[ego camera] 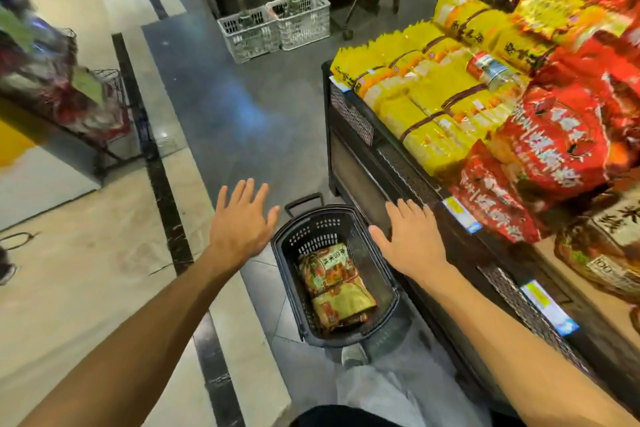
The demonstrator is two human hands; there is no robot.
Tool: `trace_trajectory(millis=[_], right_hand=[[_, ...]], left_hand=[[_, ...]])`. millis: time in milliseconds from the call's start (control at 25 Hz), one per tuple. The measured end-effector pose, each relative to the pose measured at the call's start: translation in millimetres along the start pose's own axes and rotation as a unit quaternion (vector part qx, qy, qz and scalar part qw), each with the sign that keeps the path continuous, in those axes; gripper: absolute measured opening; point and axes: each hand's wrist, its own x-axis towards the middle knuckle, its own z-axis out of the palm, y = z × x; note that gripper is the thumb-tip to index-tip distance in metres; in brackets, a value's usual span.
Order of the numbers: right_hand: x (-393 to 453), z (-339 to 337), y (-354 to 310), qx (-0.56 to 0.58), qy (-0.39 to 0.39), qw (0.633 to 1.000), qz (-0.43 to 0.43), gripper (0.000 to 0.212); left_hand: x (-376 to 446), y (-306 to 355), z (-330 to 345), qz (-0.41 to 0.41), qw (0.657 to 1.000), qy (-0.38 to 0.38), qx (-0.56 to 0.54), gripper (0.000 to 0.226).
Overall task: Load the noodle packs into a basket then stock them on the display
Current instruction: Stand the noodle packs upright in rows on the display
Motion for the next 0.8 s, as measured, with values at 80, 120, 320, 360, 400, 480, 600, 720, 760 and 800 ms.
trace_trajectory(millis=[80,120,320,360,400,480,600,720,760,800], right_hand=[[14,10,-1,0.001,-0.003,1.0,0.018,0.075],[18,15,-2,-0.004,-0.008,1.0,0.024,0.075],[30,52,-8,-0.005,-0.042,0.995,0.091,0.074],[32,63,-11,-0.005,-0.049,0.993,0.11,0.075],[33,74,-15,-0.005,-0.064,0.989,0.13,0.076],[28,98,-27,0.014,-0.09,0.98,0.178,0.076],[16,136,-46,0.016,-0.1,0.969,0.226,0.068],[9,206,-63,0.042,-0.149,0.948,0.278,0.068],[9,240,-70,0.059,-0.177,0.939,0.289,0.07],[8,242,-75,0.07,-0.186,0.935,0.295,0.07]], left_hand=[[24,-1,7,0.001,1.0,-0.008,0.026,0.066],[34,-2,13,0.008,0.999,-0.006,0.037,0.066],[87,-1,47,0.093,0.99,-0.04,0.096,0.069],[98,0,55,0.114,0.986,-0.062,0.104,0.069],[108,-2,66,0.137,0.981,-0.078,0.108,0.069],[126,-3,91,0.185,0.97,-0.108,0.113,0.069],[136,-7,130,0.239,0.952,-0.138,0.133,0.07],[147,5,190,0.294,0.927,-0.172,0.156,0.07],[152,13,219,0.319,0.915,-0.182,0.166,0.07],[150,14,220,0.318,0.917,-0.181,0.16,0.07]])
